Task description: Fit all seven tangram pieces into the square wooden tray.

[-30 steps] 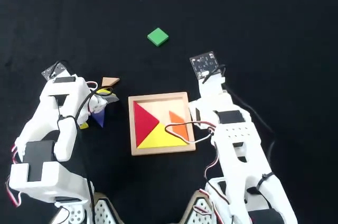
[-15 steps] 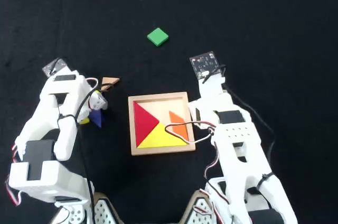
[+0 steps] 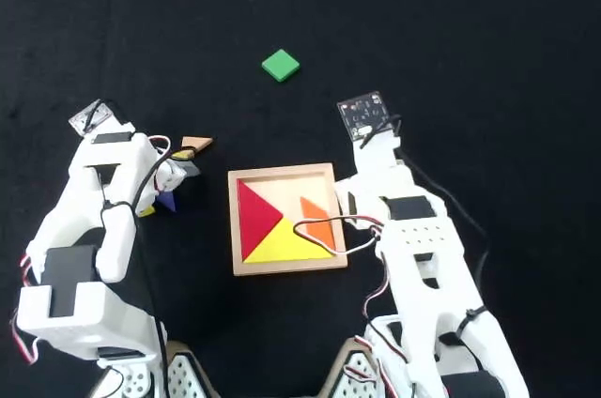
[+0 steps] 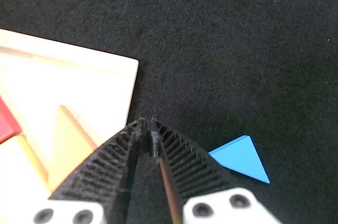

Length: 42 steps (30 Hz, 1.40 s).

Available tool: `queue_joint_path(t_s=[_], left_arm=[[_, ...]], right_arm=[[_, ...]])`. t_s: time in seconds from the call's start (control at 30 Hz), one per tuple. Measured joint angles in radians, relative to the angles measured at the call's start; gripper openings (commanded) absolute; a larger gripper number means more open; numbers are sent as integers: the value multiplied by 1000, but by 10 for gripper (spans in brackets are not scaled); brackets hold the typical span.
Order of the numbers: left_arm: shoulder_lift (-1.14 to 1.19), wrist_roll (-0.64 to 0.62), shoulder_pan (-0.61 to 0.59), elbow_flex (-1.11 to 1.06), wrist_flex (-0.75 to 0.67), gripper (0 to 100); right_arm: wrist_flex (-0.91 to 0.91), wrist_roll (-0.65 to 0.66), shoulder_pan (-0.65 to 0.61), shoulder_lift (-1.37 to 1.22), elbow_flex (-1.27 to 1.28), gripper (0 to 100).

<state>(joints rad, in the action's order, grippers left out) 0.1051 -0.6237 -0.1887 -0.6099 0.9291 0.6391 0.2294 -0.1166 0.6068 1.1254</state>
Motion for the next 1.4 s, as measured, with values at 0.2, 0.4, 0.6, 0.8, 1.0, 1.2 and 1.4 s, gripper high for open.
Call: queue_joint_path(t_s=[0.2,0.4,0.6,0.8,1.0,1.2,1.4], left_arm=[[0,-3,-9,-2,-37,375],[0,-28,-35,-2,-41,375],[0,-48,-44,-2,-46,375],[0,-89,-87,0,-60,375],[0,-115,-94,0,-61,375],[0,-123,-110,0,-63,372],[0,-132,-112,0,-63,371]], right_arm=[[0,0,0,0,0,11],[0,0,0,0,0,11],[0,0,0,0,0,11],[0,0,0,0,0,11],[0,0,0,0,0,11],[0,0,0,0,0,11],[0,0,0,0,0,11]])
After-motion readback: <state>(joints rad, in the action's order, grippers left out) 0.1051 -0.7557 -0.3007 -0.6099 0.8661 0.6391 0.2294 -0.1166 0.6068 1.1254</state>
